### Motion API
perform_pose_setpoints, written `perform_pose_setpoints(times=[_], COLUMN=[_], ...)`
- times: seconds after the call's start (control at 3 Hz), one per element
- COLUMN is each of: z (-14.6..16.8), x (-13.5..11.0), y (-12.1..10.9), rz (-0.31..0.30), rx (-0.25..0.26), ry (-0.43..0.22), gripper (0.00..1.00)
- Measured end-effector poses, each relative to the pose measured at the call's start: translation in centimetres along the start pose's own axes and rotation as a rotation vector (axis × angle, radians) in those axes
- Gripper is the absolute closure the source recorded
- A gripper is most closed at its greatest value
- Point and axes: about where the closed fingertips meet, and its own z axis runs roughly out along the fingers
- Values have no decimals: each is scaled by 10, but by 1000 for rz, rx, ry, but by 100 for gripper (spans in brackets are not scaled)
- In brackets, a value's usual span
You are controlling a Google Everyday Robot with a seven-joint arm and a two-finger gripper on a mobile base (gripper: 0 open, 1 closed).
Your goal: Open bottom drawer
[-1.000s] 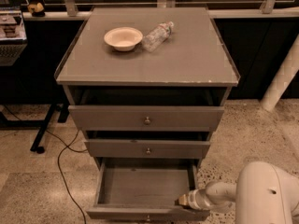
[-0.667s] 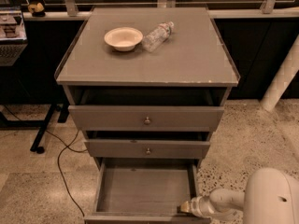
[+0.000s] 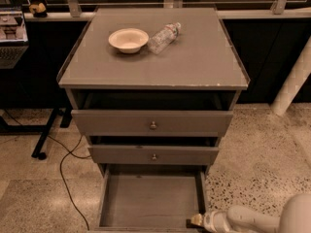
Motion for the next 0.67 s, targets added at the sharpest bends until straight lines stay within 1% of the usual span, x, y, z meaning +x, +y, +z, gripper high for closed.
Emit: perform_pose_setpoints(times=[0.33, 0.67], z=[-25, -53], x=[-21, -41], y=[11, 24], rz=[17, 9], rx=[-35, -47], ry=[-138, -269], gripper=[57, 35])
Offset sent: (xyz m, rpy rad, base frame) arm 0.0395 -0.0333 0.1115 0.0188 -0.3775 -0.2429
